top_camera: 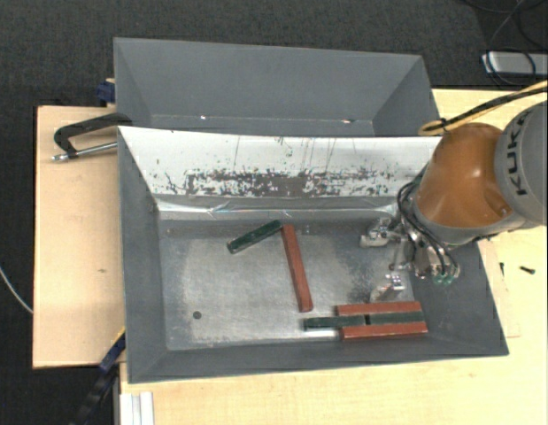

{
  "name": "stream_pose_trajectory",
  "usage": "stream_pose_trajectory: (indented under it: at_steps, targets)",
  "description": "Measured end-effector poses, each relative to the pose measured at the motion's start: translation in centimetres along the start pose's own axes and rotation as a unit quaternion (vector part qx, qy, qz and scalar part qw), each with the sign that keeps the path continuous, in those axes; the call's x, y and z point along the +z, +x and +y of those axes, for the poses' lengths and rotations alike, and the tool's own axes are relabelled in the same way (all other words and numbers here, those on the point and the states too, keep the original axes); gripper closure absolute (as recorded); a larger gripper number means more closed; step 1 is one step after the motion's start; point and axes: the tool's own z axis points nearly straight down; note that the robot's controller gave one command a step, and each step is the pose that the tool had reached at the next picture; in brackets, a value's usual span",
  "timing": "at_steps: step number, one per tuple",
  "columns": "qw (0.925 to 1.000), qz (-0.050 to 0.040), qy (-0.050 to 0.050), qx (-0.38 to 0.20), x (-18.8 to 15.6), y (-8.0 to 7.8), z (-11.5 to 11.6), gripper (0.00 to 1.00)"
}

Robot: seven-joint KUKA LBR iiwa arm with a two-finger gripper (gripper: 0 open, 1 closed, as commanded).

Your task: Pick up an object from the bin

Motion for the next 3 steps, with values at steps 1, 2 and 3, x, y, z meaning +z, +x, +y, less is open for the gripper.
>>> stream_pose_trajectory:
  at_steps: [1, 2, 3]
  targets:
    - [1.0, 0.0008, -0.001, -0.003, -0.2, 0.2, -0.1, 0.0]
    - [0.9985, -0.0038, 0.002, -0.054, -2.8, -1.5, -3.0, 0.0]
    - [0.998, 0.0065, -0.002, -0.063, -4.9, 0.0, -2.6, 0.0]
